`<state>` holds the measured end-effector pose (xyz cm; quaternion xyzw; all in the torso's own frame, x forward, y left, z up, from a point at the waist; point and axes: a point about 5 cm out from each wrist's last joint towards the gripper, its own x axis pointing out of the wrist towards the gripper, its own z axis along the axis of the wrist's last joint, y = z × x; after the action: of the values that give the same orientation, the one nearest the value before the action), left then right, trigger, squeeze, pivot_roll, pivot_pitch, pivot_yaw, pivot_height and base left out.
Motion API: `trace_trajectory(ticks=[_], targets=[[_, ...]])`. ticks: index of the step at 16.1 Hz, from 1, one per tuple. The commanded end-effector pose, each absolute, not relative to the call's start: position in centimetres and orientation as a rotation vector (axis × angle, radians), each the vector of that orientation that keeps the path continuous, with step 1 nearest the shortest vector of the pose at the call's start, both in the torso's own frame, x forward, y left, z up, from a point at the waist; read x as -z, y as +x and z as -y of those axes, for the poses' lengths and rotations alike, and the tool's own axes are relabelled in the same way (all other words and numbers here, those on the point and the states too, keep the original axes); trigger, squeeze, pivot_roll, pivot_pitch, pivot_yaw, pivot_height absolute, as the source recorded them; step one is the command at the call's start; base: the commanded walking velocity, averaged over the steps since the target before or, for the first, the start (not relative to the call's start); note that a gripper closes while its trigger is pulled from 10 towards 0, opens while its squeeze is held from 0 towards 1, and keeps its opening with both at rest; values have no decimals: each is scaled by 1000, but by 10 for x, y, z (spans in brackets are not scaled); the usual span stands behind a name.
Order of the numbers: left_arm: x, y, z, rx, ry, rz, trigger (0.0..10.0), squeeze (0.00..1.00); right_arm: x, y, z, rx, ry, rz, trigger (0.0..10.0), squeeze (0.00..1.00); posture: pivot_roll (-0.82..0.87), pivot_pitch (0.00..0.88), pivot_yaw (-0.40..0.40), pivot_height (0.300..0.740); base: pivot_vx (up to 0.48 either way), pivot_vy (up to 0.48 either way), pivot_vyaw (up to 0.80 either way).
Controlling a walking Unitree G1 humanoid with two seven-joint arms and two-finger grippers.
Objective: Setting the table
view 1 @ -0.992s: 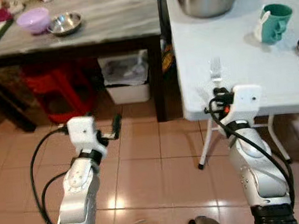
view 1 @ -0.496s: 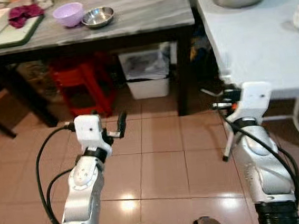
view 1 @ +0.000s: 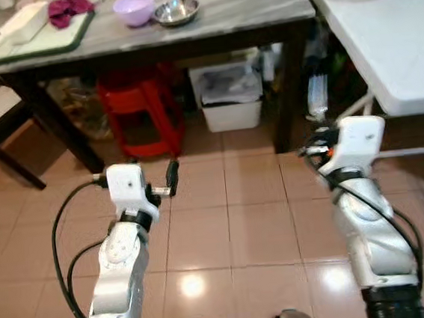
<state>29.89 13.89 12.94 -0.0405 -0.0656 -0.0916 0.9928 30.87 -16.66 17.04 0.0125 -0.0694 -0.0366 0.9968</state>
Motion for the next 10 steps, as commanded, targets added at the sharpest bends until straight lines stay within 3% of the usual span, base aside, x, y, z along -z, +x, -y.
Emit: trace_trajectory(ticks=[1,4,10], targets=[[-131,296,-146,185,-80,151,10000,0,-172,309,155,44,35,147,10000,0,-88,176,84,740,0,0,0],[-131,292,-141,251,-101,149,10000,0,-172,309,155,42,19,149,10000,0,-91,175,85,740,94,0,0],[-131,292,-141,270,-116,152,10000,0,-171,310,154,37,-2,150,10000,0,-93,171,85,740,404,0,0]])
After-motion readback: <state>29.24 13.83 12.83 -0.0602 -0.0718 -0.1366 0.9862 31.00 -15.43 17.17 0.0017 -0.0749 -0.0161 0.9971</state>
